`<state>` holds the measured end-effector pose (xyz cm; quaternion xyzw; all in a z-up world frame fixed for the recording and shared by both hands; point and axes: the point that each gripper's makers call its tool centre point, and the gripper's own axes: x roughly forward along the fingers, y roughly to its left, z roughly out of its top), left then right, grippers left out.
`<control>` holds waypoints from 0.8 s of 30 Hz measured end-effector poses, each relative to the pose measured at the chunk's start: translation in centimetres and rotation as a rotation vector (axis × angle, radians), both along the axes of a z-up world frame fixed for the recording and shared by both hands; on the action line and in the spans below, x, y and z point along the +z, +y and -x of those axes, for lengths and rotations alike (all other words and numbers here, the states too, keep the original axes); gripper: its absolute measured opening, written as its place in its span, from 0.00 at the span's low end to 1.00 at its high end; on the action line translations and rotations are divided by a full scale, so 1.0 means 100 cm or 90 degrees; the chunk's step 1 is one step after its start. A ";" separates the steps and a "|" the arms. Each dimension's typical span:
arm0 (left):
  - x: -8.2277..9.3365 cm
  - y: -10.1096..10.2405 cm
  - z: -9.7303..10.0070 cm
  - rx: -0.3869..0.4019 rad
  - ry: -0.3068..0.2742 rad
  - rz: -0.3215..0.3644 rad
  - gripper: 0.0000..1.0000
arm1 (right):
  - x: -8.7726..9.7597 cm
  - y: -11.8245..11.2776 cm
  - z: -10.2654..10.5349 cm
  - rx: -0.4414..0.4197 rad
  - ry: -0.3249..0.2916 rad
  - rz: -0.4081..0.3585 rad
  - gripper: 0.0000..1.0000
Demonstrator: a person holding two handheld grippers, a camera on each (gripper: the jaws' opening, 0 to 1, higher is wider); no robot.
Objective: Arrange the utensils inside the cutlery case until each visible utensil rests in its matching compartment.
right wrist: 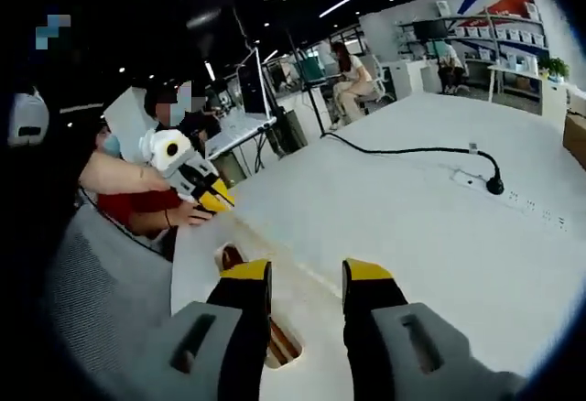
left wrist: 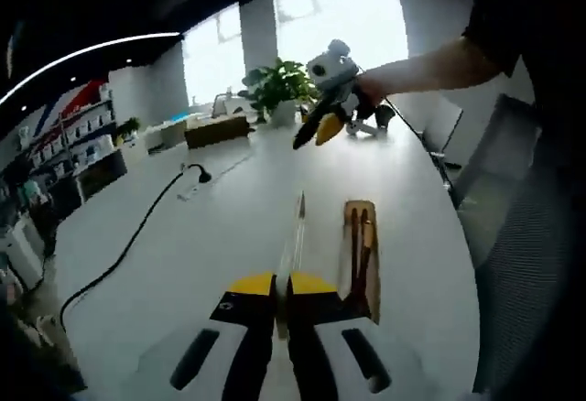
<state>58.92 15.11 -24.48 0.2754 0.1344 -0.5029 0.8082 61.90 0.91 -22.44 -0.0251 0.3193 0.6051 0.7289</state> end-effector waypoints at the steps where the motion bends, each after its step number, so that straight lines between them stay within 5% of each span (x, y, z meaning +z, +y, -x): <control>1: 0.003 -0.002 0.002 -0.024 -0.053 -0.045 0.04 | 0.000 0.005 0.005 0.027 0.002 0.009 0.29; 7: 0.010 -0.022 0.017 -0.119 -0.197 -0.134 0.03 | -0.026 0.023 0.032 0.206 -0.009 0.150 0.41; 13: 0.010 -0.032 0.027 -0.199 -0.295 -0.198 0.04 | -0.064 0.033 0.038 0.357 -0.044 0.278 0.49; 18: 0.007 -0.034 0.032 -0.229 -0.319 -0.216 0.04 | -0.087 0.035 0.043 0.455 -0.026 0.336 0.52; 24: 0.003 -0.033 0.034 -0.245 -0.330 -0.227 0.04 | -0.099 0.043 0.040 0.493 -0.006 0.352 0.53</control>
